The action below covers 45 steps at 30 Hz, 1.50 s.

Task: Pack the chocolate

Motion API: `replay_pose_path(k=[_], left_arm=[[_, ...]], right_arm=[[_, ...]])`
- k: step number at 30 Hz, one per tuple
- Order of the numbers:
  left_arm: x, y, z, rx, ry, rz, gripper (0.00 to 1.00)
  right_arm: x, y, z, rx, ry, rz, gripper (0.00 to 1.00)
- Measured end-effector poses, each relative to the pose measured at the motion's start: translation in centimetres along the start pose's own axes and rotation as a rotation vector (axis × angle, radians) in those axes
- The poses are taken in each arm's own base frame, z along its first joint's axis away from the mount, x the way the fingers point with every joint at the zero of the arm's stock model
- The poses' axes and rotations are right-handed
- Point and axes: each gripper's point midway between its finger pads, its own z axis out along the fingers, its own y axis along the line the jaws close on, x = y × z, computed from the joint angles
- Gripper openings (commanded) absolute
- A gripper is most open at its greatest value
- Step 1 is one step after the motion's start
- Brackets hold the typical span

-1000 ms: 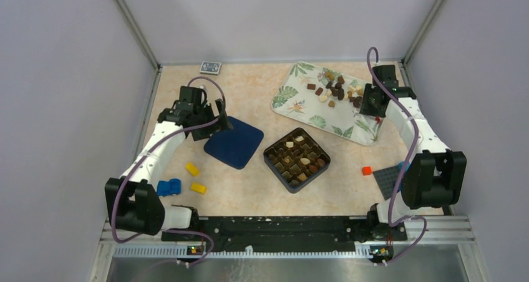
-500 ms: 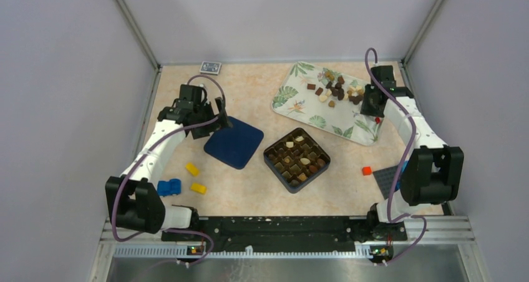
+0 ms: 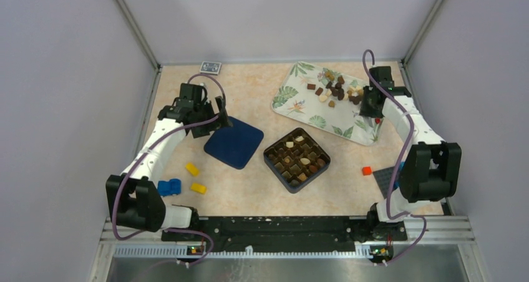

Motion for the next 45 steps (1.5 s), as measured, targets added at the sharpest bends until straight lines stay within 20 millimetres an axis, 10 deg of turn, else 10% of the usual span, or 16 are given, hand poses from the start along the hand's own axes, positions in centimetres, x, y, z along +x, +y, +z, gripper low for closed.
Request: replay_pose_path(k=[12, 27, 45], left_arm=[[0.1, 0.1, 0.0, -0.002, 0.003, 0.008, 0.99], [-0.1, -0.8, -0.8, 0.046, -0.013, 0.012, 0.99], [1.2, -0.8, -0.6, 0.069, 0.012, -0.010, 0.99]], right_arm=[[0.8, 0.4, -0.5, -0.023, 0.028, -0.012, 0.00], [2.5, 4.7, -10.9, -0.262, 0.012, -0.109, 0.00], [12.8, 11.8, -21.1, -0.677, 0.225, -0.424, 0.00]])
